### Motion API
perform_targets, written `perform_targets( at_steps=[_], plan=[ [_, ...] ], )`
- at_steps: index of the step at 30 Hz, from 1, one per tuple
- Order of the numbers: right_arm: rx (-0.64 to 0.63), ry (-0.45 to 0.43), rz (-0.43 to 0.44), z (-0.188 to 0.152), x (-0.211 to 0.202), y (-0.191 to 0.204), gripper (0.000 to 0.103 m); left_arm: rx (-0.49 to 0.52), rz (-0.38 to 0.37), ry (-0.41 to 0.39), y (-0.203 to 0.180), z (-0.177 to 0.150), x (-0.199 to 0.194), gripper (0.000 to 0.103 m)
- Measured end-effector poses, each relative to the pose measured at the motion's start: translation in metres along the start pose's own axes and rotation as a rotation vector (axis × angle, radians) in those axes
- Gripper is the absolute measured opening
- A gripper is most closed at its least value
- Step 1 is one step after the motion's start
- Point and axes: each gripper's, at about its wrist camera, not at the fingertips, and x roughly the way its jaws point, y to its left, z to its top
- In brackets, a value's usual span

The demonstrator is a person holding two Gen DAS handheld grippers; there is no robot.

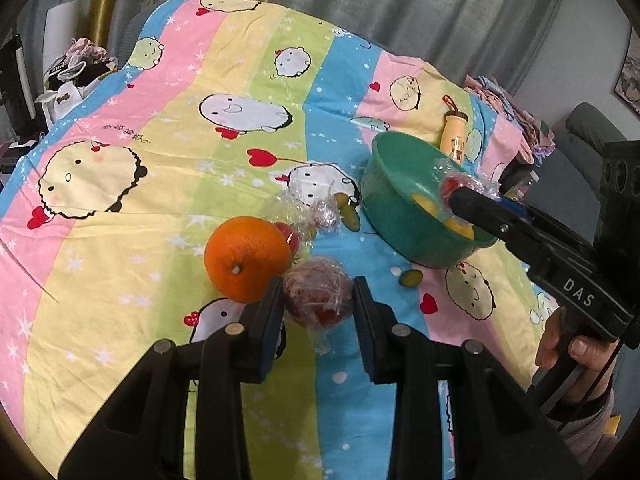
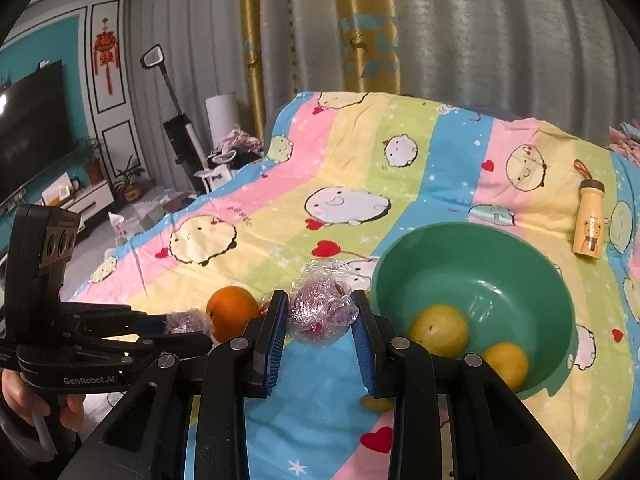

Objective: Organize fruits

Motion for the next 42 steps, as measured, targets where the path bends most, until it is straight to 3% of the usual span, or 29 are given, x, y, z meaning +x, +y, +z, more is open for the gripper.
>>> perform_targets(
  at_steps=[14, 16, 29, 31, 33, 42],
  plan=[
    [0.056, -0.061, 0.001, 0.009, -0.018, -0.023, 0.033, 0.016, -0.03, -0.027, -0.02, 0.008, -0.004, 0.034],
    [0.071, -0.049, 0.018, 0.007, -0.016, -0.027, 0.023, 0.028, -0.025, -0.026, -0.023, 0.008, -0.004, 0.034],
    [0.114, 0.205, 0.12, -0.025, 0.028, -0.033, 0.025, 0.013, 0.012, 0.102, -0.003, -0.009, 0.023, 0.033],
    [0.096, 0.262, 0.093, -0.035, 0.041, -0.025, 0.039, 0.015, 0.003, 0.101, -0.003, -0.009, 0.022, 0.033],
    [0.096, 0.28, 0.049, -0.041, 0.049, -0.023, 0.047, 0.026, 0.004, 0.096, -0.003, -0.01, 0.02, 0.033],
    [0.083, 0.263, -0.097, -0.046, 0.08, -0.02, 0.047, 0.008, -0.008, 0.09, 0.006, -0.012, 0.01, 0.033]
  ],
)
